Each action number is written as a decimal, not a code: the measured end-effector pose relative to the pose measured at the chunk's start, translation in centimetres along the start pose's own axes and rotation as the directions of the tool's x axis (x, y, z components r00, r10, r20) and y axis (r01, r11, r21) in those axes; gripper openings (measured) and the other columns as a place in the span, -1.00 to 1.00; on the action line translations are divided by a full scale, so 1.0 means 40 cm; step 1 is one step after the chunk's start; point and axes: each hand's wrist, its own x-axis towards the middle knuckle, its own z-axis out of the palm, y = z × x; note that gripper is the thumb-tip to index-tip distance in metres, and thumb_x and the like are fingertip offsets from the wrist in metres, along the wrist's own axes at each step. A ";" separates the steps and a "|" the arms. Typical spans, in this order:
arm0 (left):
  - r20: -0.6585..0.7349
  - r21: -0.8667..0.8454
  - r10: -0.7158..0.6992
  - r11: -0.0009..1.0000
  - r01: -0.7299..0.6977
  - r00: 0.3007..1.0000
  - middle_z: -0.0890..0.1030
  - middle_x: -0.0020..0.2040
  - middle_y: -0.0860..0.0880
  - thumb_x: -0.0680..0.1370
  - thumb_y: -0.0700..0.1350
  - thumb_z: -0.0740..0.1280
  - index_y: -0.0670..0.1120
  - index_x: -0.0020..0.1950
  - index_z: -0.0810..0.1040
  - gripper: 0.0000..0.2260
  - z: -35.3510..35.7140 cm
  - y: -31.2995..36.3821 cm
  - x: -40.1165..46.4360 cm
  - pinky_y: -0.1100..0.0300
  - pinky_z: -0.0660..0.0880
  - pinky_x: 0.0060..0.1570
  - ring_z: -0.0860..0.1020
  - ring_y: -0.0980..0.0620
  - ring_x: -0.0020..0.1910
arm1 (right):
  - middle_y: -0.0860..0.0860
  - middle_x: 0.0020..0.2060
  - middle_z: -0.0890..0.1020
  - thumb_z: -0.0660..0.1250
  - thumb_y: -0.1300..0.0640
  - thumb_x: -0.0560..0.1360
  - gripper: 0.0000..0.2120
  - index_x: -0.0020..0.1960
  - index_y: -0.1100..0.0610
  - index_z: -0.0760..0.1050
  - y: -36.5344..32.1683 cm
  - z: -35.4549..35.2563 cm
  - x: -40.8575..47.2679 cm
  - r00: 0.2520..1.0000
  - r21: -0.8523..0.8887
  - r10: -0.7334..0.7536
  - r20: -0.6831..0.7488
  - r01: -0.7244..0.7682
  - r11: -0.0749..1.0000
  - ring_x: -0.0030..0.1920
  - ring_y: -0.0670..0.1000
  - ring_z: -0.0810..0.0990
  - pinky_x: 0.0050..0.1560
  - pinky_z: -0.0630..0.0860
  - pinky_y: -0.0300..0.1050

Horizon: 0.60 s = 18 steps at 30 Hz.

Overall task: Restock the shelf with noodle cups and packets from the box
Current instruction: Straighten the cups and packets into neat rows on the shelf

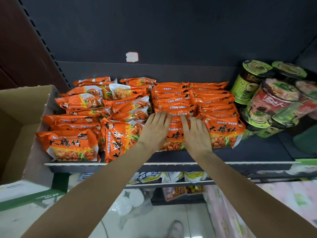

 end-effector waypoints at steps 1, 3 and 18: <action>-0.003 0.007 0.007 1.000 -0.007 1.000 0.18 0.48 -0.22 0.44 0.15 0.39 -0.22 0.51 0.00 -0.14 0.000 -0.006 -0.002 -0.01 0.09 0.45 0.17 -0.16 0.47 | 0.20 0.19 0.44 0.61 0.16 0.14 0.01 0.44 0.20 0.14 0.001 0.002 -0.001 1.000 -0.007 -0.002 -0.008 0.002 1.000 0.21 0.18 0.45 0.33 0.37 0.04; -0.018 0.026 -0.019 0.999 0.019 1.000 0.11 0.50 -0.23 0.46 0.16 0.37 -0.23 0.51 -0.07 -0.11 -0.009 -0.018 -0.004 -0.02 0.05 0.46 0.12 -0.17 0.49 | 0.22 0.32 0.37 0.60 0.14 0.18 -0.01 0.45 0.21 0.13 0.005 0.000 0.000 1.000 -0.016 -0.020 -0.004 0.020 1.000 0.36 0.20 0.35 0.43 0.23 0.06; -0.011 0.038 -0.125 0.991 0.126 0.992 0.26 0.46 -0.25 0.54 0.03 0.30 -0.23 0.48 0.13 -0.36 -0.003 -0.012 0.002 -0.05 0.17 0.42 0.28 -0.18 0.42 | 0.12 0.22 0.50 0.65 0.12 0.11 -0.06 0.38 0.19 0.28 -0.002 -0.007 0.025 1.000 0.040 0.008 -0.007 -0.007 0.999 0.18 0.09 0.53 0.22 0.46 -0.03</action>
